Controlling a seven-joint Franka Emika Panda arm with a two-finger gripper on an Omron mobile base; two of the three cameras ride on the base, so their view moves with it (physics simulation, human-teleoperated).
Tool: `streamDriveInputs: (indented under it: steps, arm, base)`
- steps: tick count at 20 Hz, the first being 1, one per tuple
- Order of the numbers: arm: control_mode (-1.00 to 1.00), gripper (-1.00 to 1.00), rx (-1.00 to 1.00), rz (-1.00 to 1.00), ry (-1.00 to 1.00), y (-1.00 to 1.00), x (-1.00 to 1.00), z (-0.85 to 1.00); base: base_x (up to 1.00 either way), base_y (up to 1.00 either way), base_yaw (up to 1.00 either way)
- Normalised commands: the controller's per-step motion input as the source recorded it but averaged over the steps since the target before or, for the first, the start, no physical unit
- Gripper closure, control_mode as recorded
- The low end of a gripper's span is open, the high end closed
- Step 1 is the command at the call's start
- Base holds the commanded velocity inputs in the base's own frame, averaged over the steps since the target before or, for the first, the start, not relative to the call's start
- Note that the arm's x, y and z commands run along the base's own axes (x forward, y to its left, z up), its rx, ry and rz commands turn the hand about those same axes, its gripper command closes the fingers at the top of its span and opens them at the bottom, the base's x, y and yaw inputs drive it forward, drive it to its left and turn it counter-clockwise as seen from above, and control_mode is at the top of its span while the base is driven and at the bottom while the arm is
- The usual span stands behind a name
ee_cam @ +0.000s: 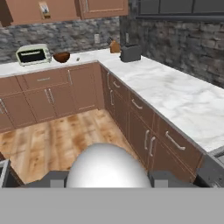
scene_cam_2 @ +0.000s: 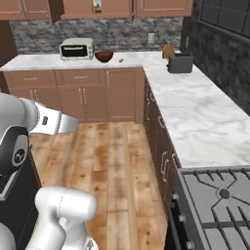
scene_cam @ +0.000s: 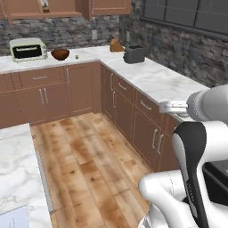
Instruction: Pick the egg and butter from the fridge and place them by the bowl for mixing.
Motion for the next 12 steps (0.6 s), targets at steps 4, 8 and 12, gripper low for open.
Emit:
streamDriveInputs:
  steps: [4, 8, 12]
  arm:
    - [1.00, 1.00, 0.00, 0.00, 0.00, 0.00, 0.00, 0.00]
    - [1.00, 1.00, 0.00, 0.00, 0.00, 0.00, 0.00, 0.00]
    - [1.00, 1.00, 0.00, 0.00, 0.00, 0.00, 0.00, 0.00]
  base:
    - [0.83, 0.00, 0.08]
    - [0.84, 0.00, 0.07]
    - [0.85, 0.00, 0.04]
